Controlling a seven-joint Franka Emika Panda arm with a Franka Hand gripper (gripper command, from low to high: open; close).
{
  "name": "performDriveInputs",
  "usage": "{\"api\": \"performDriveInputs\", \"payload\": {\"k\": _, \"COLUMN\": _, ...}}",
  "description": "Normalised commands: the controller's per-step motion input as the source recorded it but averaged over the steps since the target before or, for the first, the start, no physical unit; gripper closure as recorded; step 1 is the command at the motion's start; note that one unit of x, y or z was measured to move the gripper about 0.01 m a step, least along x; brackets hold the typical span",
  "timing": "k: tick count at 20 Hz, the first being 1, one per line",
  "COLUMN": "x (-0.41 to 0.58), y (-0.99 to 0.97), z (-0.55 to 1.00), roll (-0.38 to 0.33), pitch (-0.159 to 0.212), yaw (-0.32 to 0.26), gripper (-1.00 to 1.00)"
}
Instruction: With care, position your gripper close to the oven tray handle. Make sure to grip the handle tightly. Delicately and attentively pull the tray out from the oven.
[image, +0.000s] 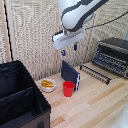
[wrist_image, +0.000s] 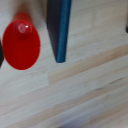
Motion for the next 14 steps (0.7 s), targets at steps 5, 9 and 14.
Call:
{"api": "performDriveInputs", "payload": {"k": 5, "x": -0.189, "y": -0.41, "z": 0.0, "roll": -0.334, "pitch": -0.04, "yaw": 0.102, "gripper": -1.0}}
{"api": "performDriveInputs", "payload": {"k": 9, "x": -0.142, "y": -0.41, "z": 0.0, "roll": -0.329, "pitch": -0.04, "yaw": 0.106, "gripper": -1.0}}
{"api": "performDriveInputs", "payload": {"k": 14, "x": -0.064, "y": -0.46, "z": -0.04, "roll": -0.306, "pitch": -0.041, "yaw": 0.102, "gripper": -1.0}}
